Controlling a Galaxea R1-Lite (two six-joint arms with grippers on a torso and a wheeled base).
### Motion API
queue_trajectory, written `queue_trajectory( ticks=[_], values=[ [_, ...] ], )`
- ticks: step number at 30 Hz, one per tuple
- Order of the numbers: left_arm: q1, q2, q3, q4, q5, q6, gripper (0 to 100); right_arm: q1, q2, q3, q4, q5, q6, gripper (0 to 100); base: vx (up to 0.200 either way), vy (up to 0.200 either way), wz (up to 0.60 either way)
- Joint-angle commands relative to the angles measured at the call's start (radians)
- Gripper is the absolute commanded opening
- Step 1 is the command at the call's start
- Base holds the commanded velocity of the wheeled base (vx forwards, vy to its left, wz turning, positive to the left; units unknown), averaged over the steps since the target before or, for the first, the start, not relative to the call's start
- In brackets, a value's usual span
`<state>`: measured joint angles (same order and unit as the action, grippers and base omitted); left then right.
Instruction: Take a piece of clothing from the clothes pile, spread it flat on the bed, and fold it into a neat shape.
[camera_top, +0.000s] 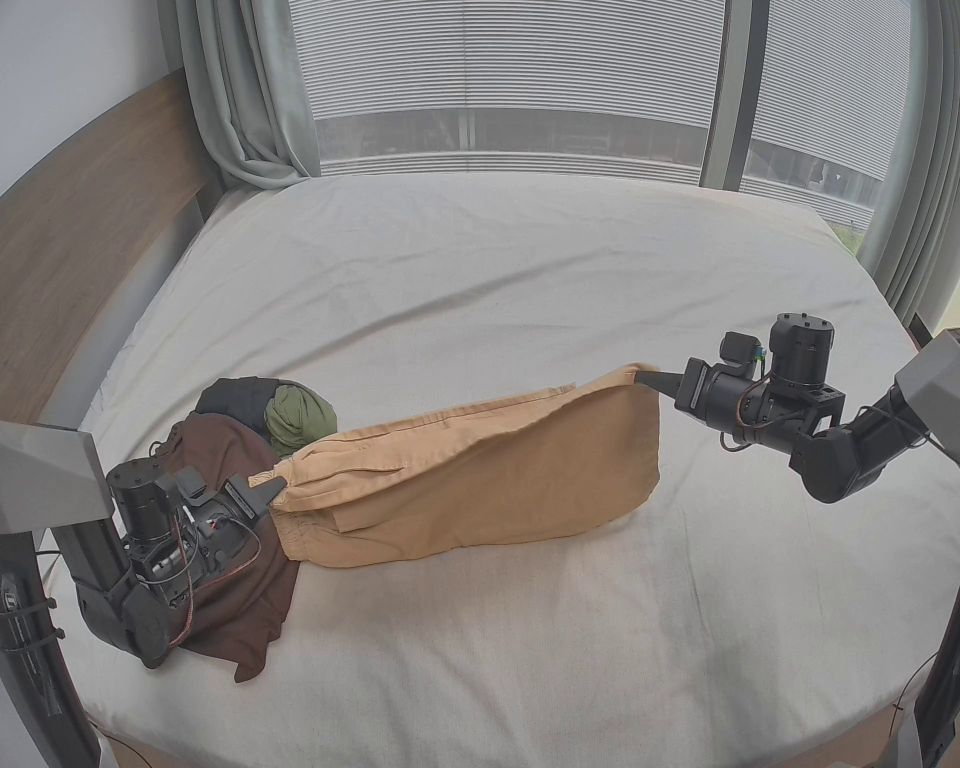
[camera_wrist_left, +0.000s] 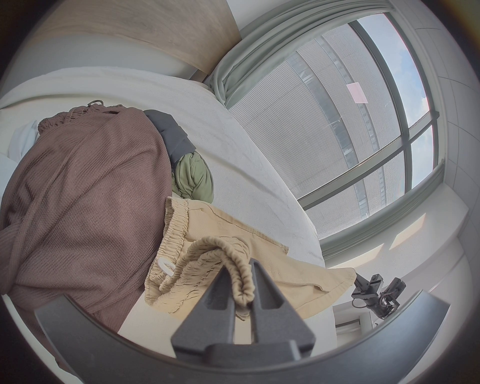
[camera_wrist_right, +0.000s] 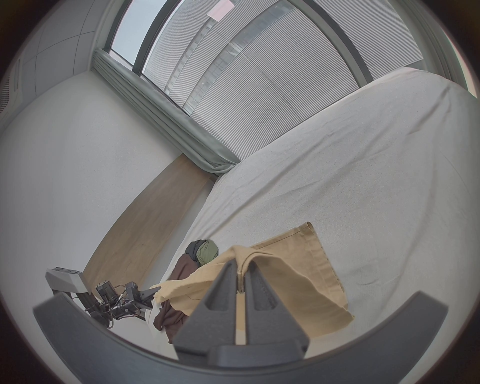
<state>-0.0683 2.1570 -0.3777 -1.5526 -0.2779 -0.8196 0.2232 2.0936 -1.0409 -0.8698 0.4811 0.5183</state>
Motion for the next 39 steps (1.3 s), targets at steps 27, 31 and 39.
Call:
queue_trajectory(
  ticks=[27,31,39],
  values=[
    [0.013,0.156,-0.199,0.000,0.060,-0.004,0,0.022,0.287,-0.301,0.018,-0.004,0.000,0,0.000,0.000,0.00],
    [0.028,0.158,-0.198,0.000,0.060,-0.003,0,0.022,0.327,-0.335,0.014,-0.013,0.000,0,0.000,0.000,0.00],
    [0.056,0.162,-0.196,0.000,0.059,-0.004,0,0.021,0.373,-0.389,0.014,-0.035,0.000,0,0.000,0.000,0.00]
  ],
)
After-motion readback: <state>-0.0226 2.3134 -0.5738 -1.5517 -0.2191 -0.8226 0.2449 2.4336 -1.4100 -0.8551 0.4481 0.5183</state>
